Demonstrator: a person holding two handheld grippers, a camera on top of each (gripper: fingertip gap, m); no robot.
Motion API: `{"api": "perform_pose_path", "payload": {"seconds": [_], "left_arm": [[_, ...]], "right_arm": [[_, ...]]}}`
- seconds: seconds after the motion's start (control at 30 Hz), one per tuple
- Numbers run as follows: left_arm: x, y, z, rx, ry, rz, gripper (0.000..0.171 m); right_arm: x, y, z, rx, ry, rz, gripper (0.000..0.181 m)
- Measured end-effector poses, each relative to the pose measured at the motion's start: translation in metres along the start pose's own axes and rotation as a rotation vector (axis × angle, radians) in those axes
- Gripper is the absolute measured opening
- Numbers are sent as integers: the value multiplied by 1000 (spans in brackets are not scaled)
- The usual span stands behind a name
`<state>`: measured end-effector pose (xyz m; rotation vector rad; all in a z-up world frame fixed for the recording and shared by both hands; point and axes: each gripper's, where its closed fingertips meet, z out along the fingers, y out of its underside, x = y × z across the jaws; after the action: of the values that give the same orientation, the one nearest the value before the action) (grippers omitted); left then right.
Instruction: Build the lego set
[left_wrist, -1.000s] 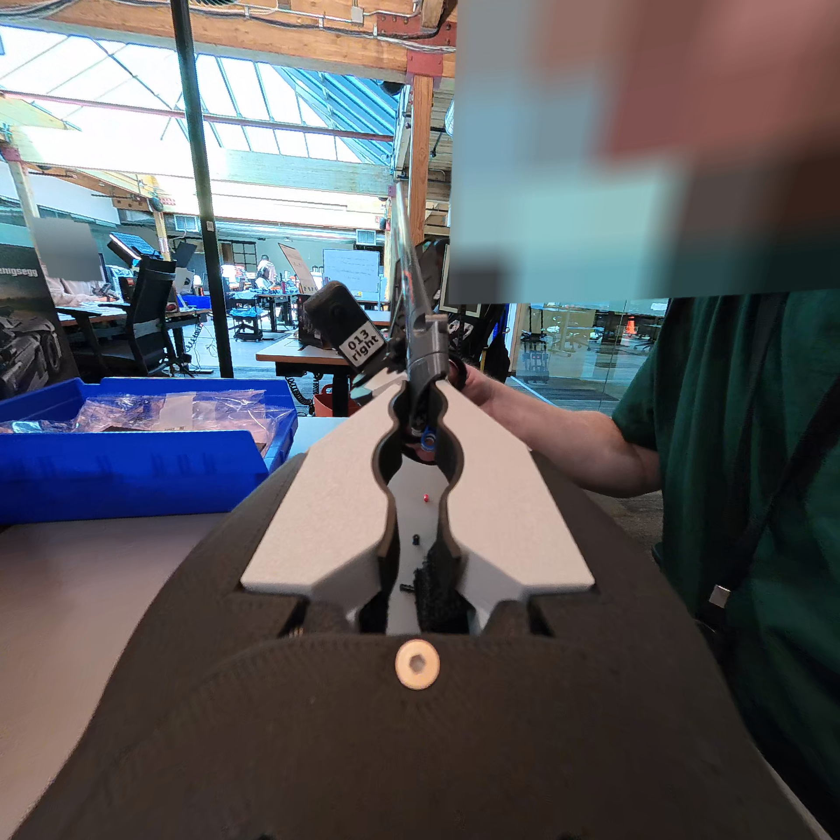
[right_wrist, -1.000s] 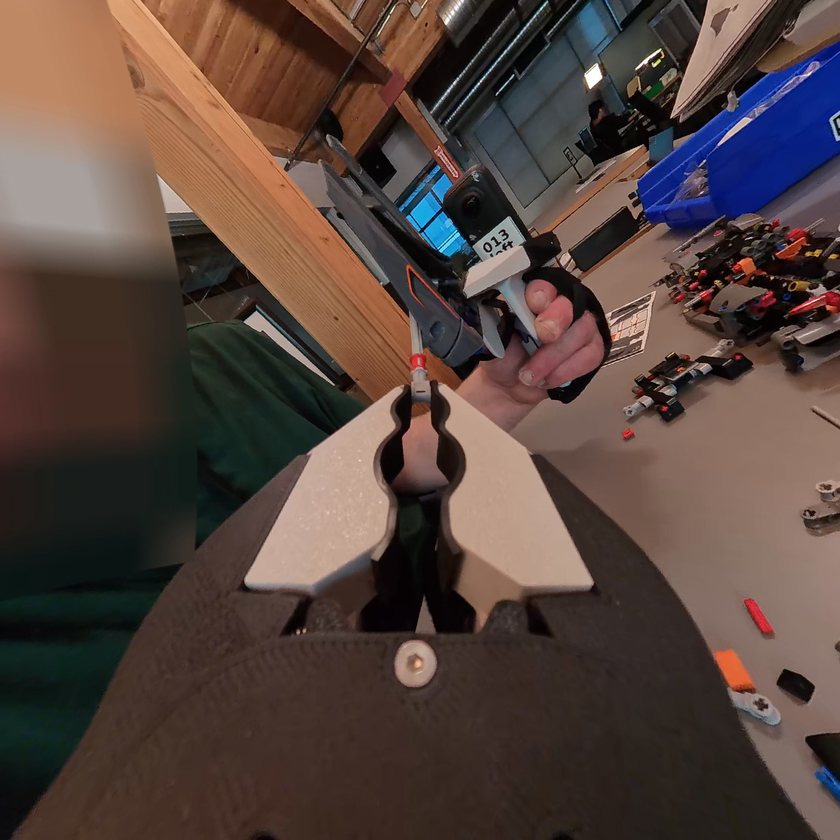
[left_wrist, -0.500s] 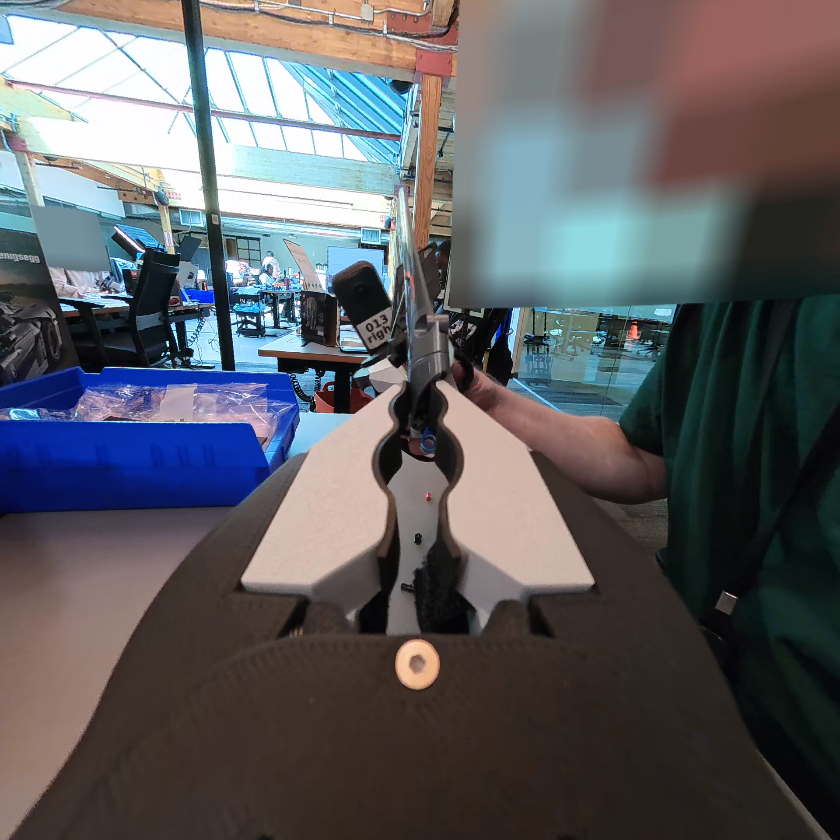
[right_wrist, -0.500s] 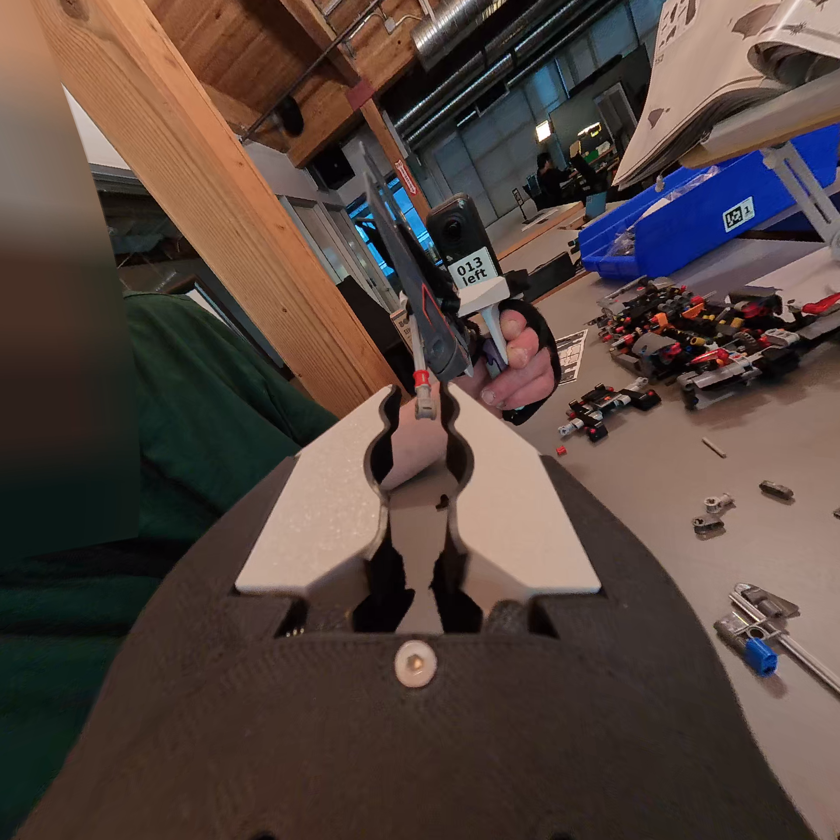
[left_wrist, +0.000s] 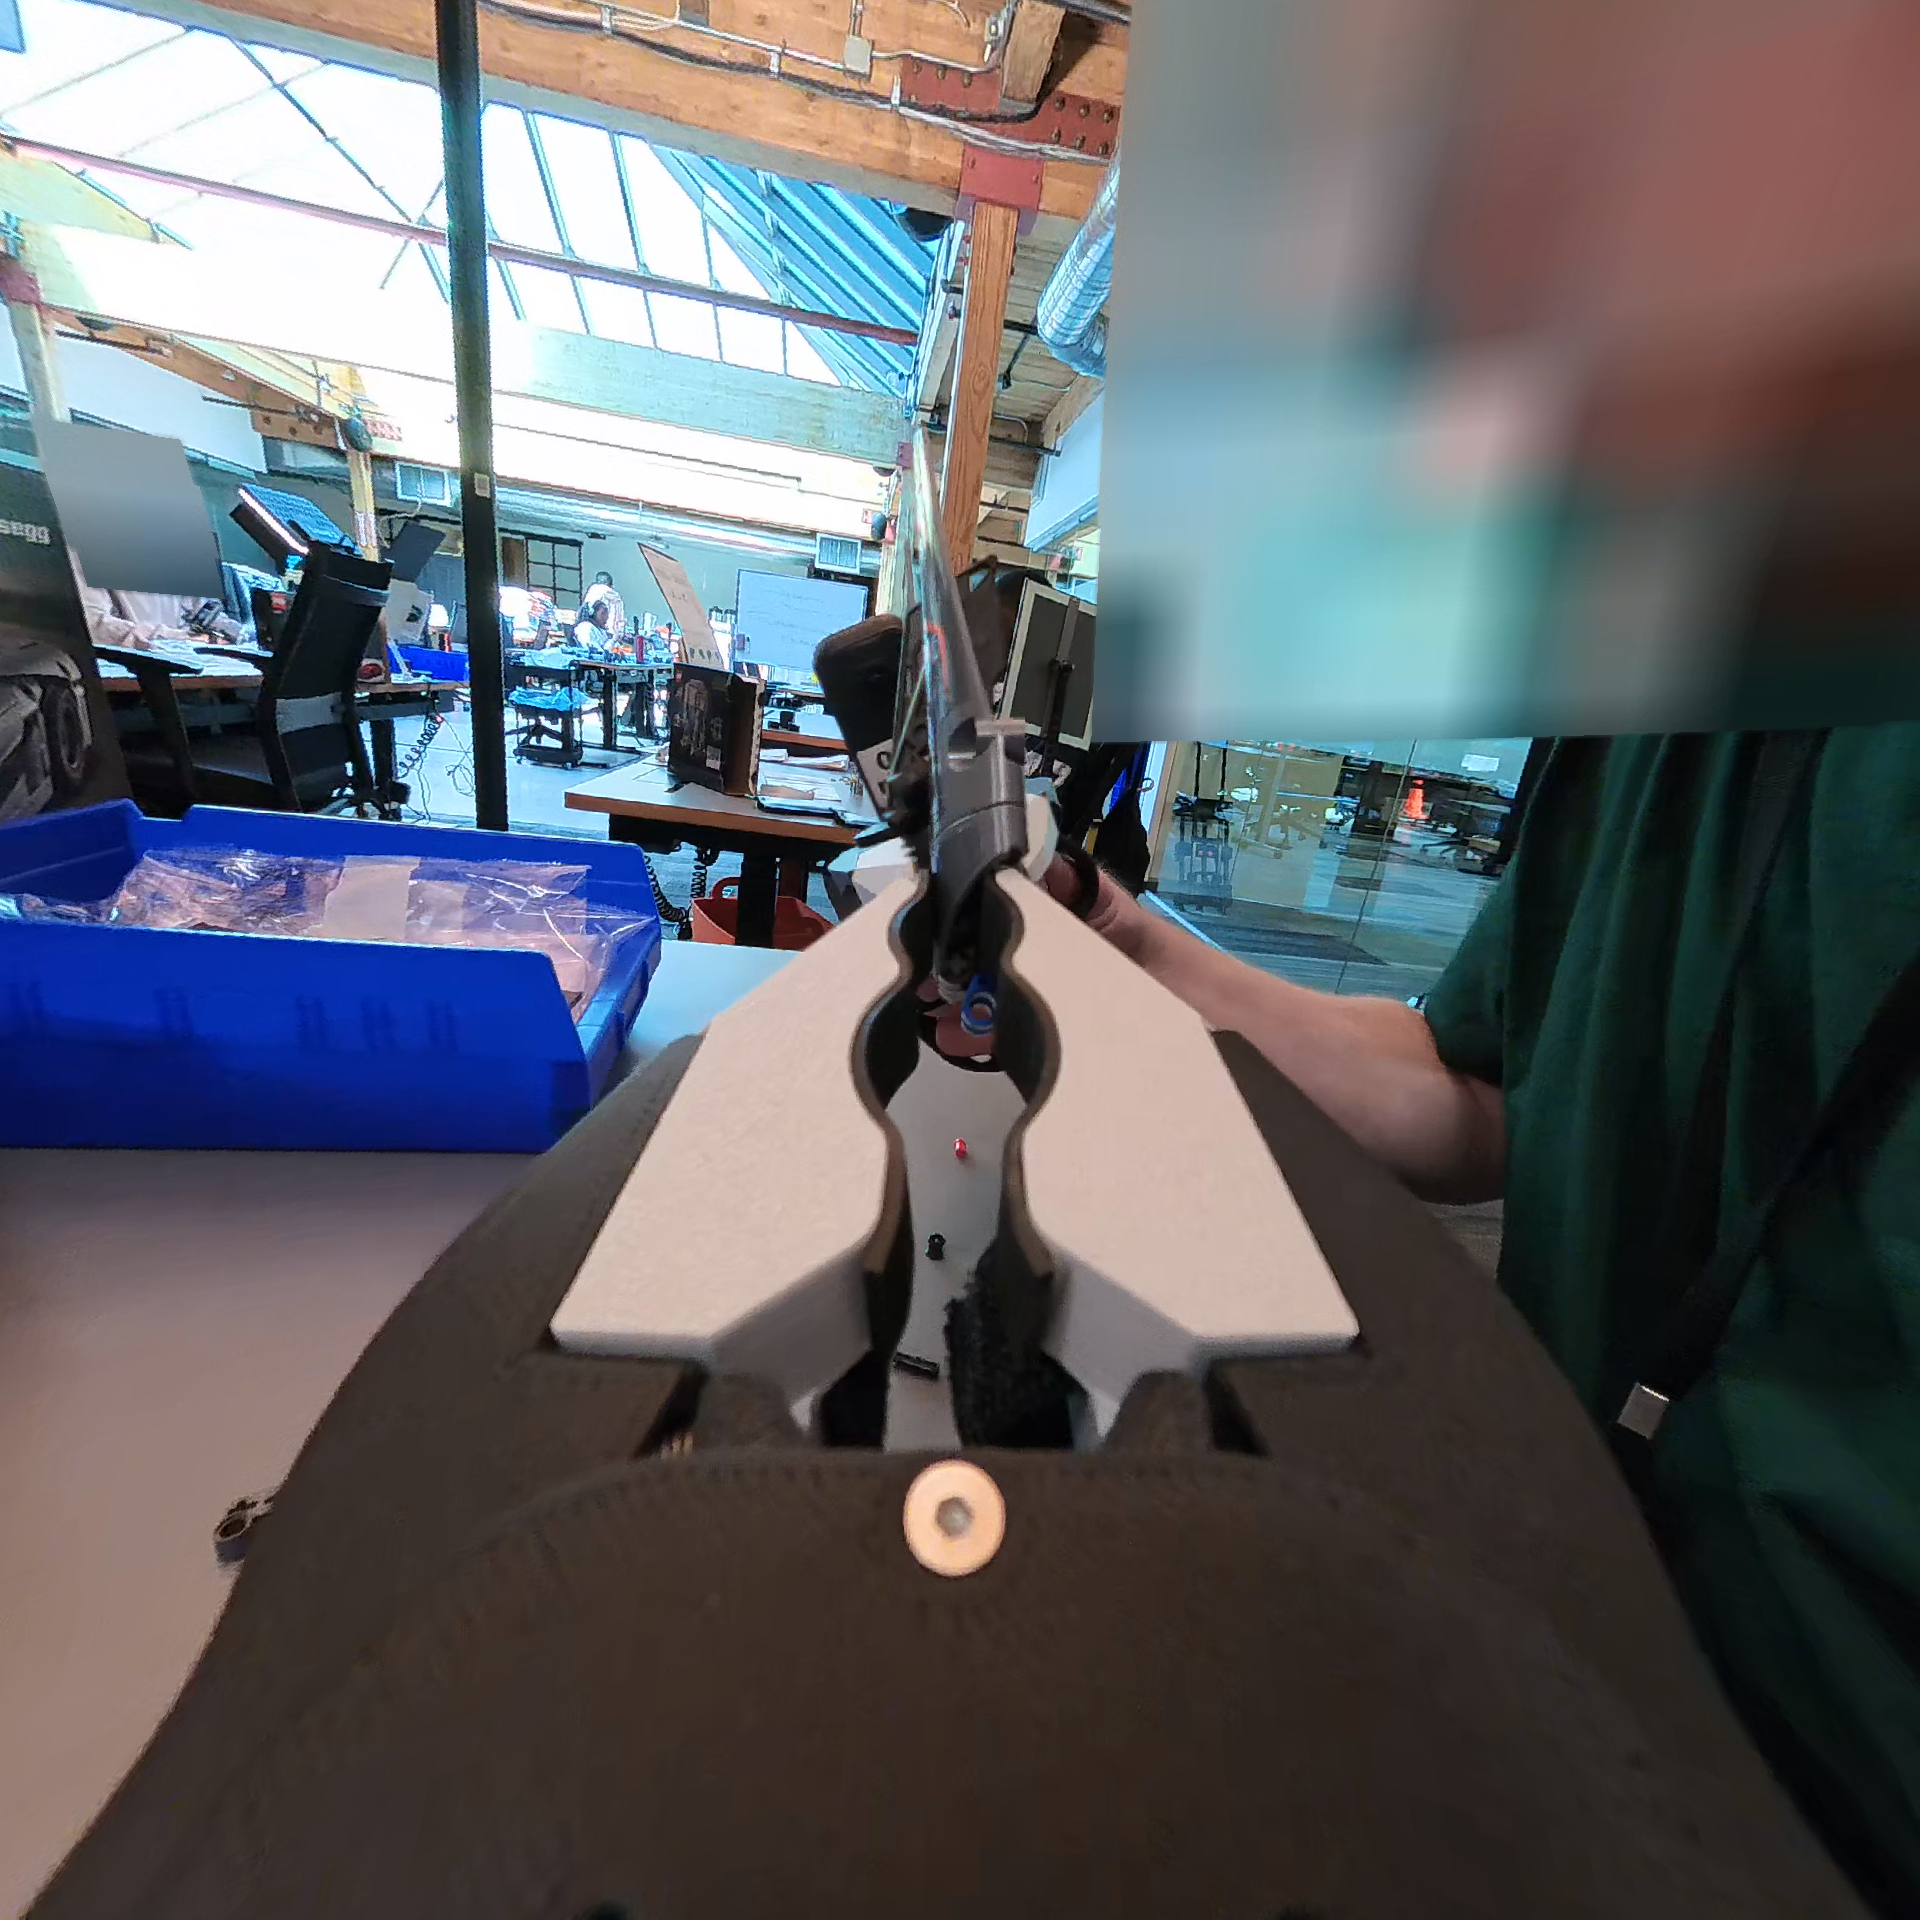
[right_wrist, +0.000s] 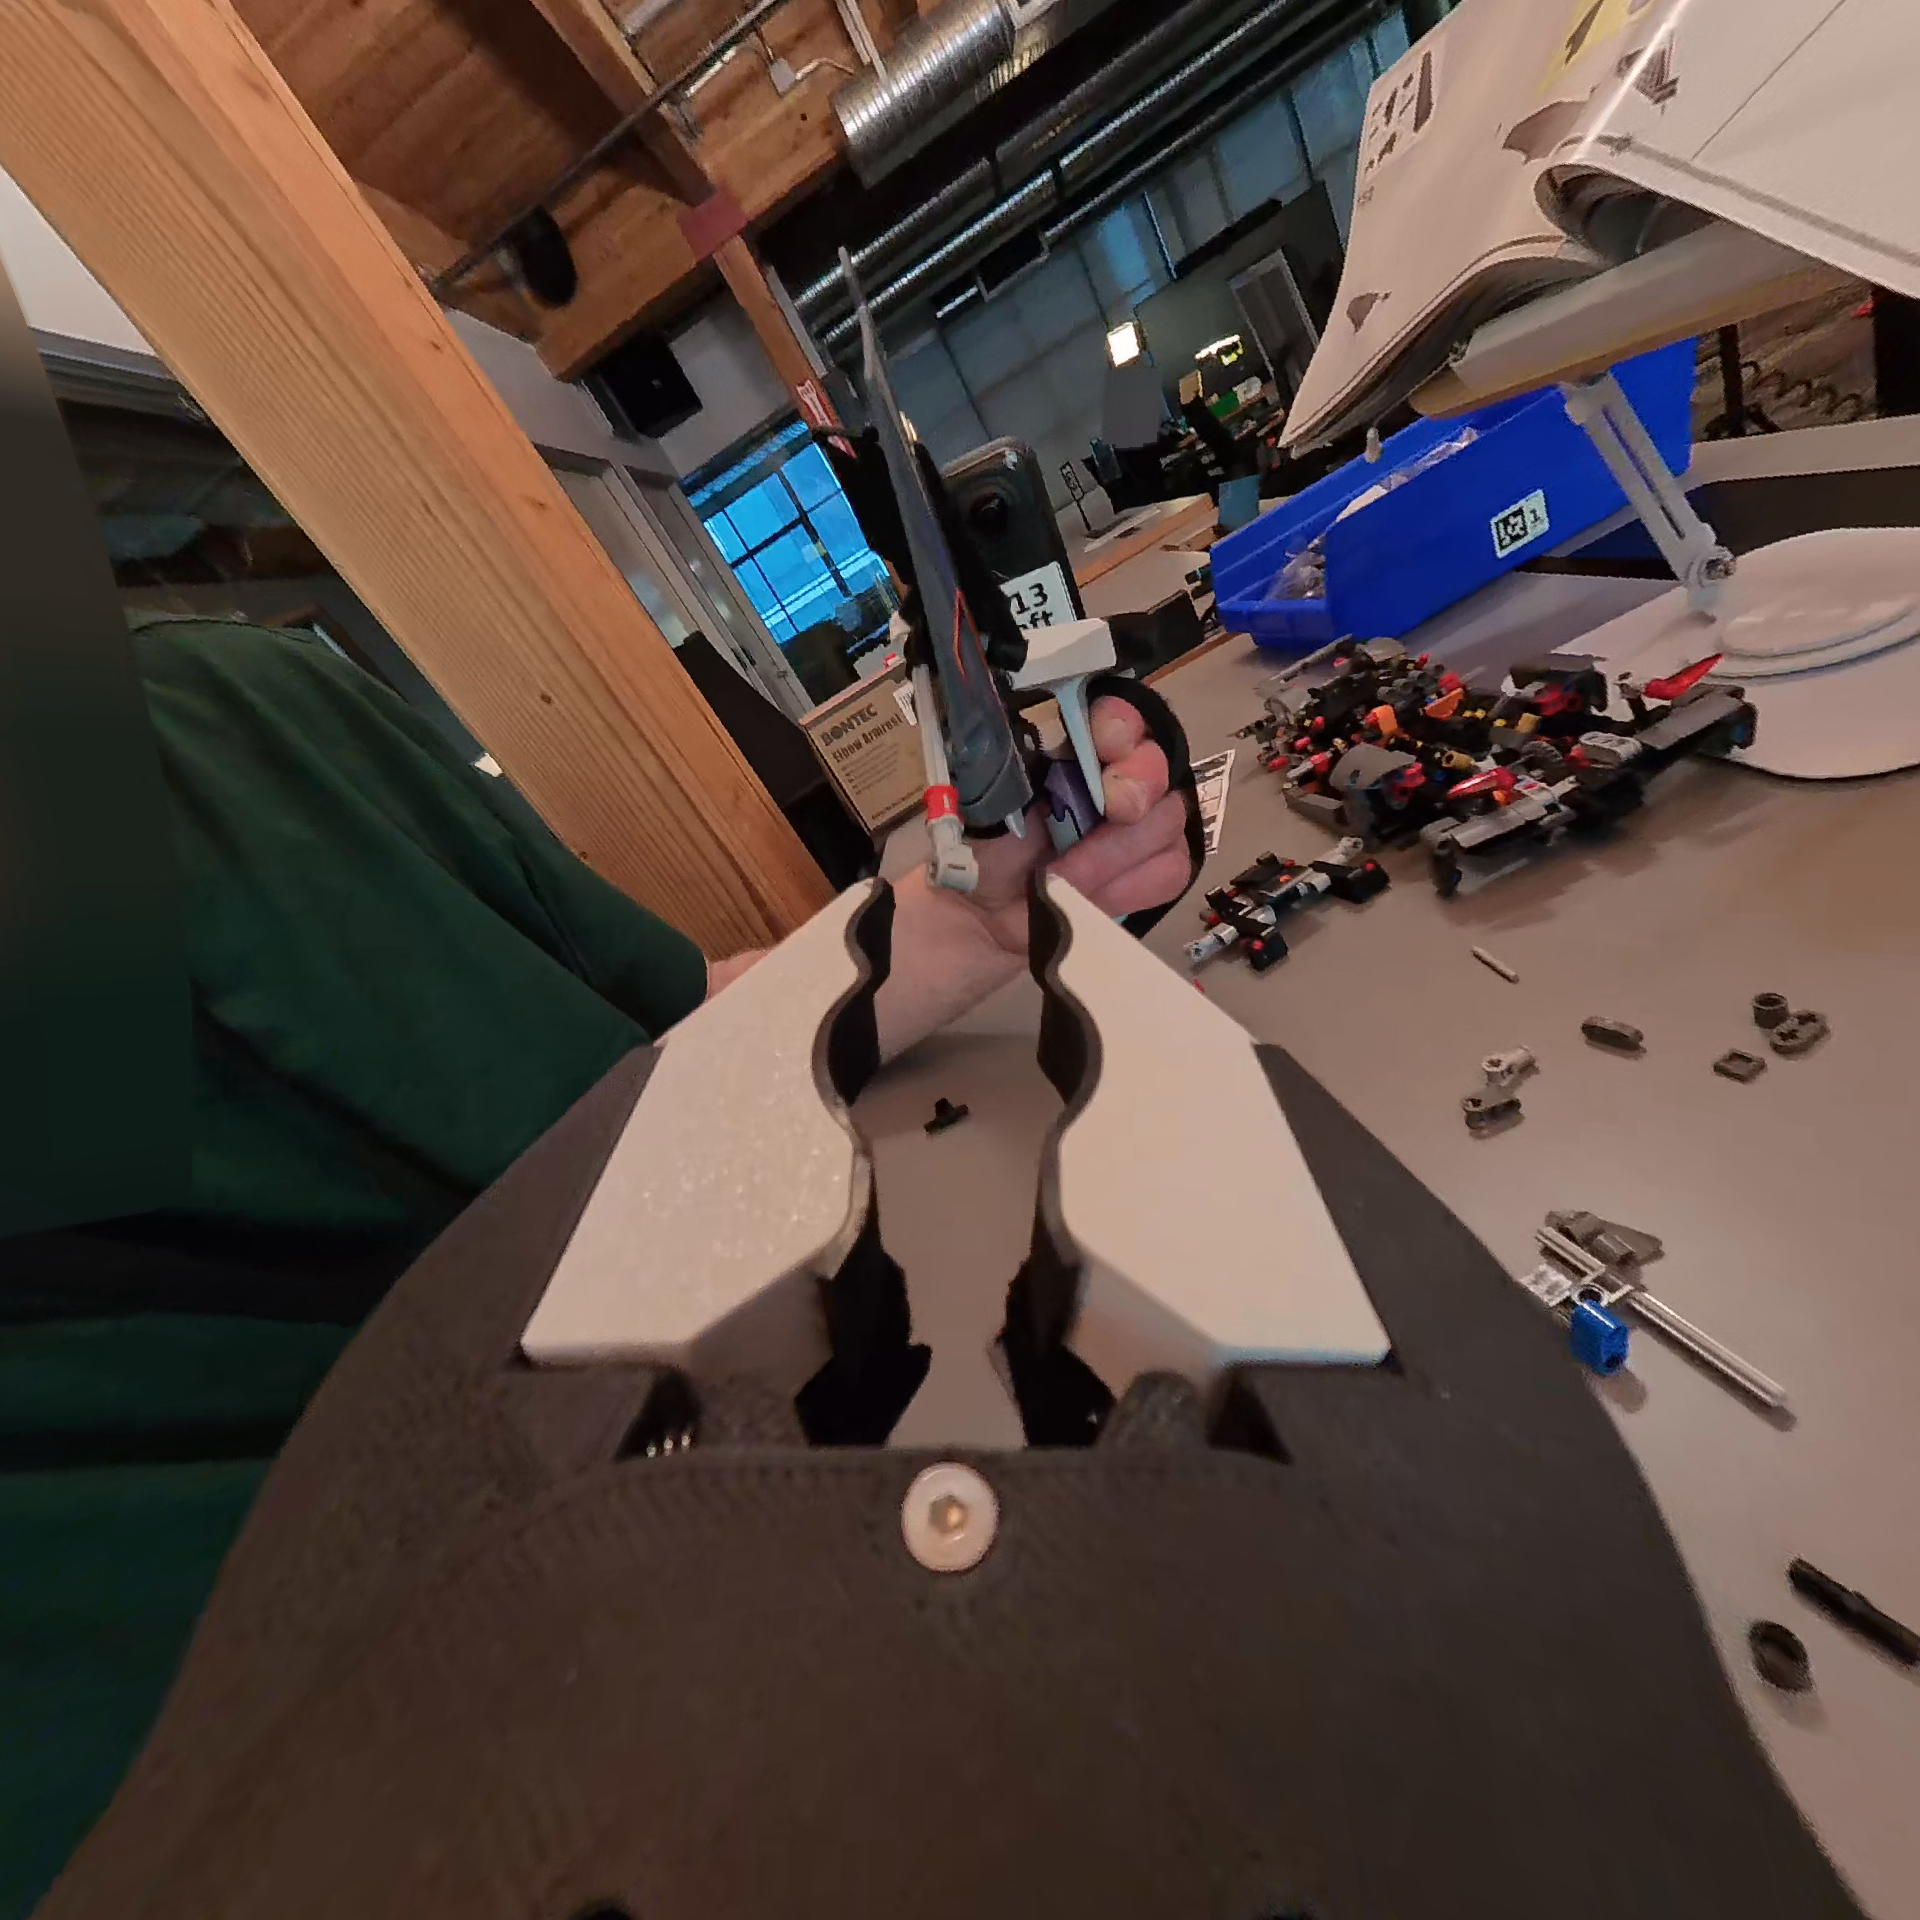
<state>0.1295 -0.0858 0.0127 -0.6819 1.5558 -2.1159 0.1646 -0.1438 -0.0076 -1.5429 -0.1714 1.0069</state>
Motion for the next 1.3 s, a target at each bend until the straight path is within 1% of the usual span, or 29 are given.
{"api": "perform_pose_path", "payload": {"seconds": [0.07, 0.13, 0.17, 0.33, 0.4, 0.67, 0.9, 1.17, 1.3], "left_arm": [[1, 0, 2, 0, 2, 0, 5], [2, 1, 3, -2, 2, 0, 5], [2, 1, 3, -1, 3, -1, 5], [2, 1, 4, -1, 4, 1, 5], [1, 2, 4, -2, -1, 3, 5], [-1, 3, 4, -12, -21, 2, 5], [-5, 3, 2, -13, -39, -15, 6], [-7, 5, 1, -29, -62, -4, 6], [0, 6, -3, -42, -55, -72, 5]], "right_arm": [[-1, 0, 2, -6, -13, 11, 20], [-5, -1, 4, -3, -38, 7, 9], [-6, -1, 5, -1, -48, 9, 8], [-7, -1, 5, 6, -55, 13, 7], [-6, -3, 4, 10, -36, -5, 7], [-4, -4, 5, -15, -17, -27, 7], [-2, -7, 6, -35, 49, -125, 7], [2, -7, 6, -45, 40, -86, 7], [-4, 1, 10, -48, 37, -70, 7]]}}
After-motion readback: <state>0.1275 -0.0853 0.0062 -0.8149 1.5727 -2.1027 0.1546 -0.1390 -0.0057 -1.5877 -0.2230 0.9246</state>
